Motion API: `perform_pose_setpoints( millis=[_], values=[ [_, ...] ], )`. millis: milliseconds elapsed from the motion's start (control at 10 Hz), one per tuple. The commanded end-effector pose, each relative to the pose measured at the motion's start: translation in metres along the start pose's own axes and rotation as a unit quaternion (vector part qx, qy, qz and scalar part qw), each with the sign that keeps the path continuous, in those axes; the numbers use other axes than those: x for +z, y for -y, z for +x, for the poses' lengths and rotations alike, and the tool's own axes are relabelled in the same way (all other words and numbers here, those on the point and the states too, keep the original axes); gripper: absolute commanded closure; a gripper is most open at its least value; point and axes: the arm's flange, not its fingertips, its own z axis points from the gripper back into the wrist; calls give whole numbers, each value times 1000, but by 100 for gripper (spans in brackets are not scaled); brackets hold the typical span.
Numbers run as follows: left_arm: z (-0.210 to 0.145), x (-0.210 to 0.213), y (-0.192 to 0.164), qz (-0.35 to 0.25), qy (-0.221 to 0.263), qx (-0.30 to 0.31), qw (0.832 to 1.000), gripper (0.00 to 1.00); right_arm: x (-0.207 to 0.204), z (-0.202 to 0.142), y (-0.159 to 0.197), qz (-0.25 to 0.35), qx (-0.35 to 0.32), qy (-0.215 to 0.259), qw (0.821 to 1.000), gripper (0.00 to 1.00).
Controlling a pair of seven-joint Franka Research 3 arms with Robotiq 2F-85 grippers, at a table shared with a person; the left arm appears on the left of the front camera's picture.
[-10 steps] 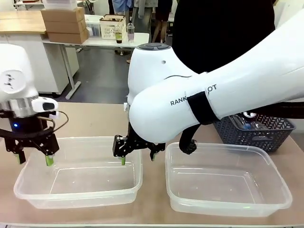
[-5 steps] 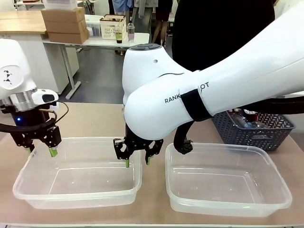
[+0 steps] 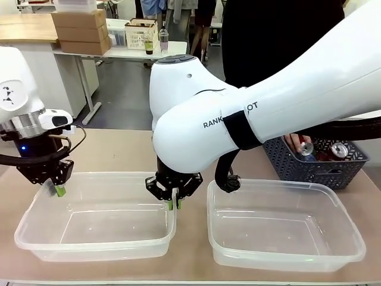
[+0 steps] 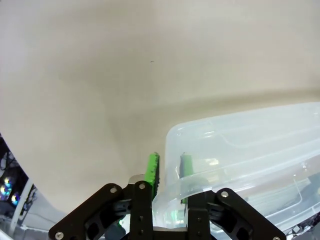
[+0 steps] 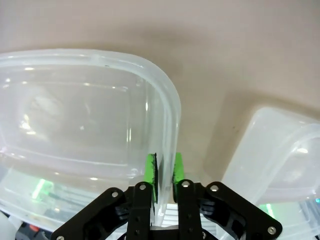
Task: Sort the waste into each basket.
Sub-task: Pick up the Organizing box on the left side of the table and lift it.
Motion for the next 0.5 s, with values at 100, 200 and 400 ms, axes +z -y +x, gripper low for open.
perform_pose_setpoints(
  millis=[100,200,400],
  values=[
    [-103,-59,-3,-14,23,-6,1000,100,1,3,-10,-20,-17,0,1000,100],
    [-104,-56,-4,-18,28,-3,999,100,3,3,-8,-20,-19,-2,1000,100],
    [-103,-46,-4,-22,37,1,999,100,7,0,0,-16,-21,-13,1000,100]
  ],
)
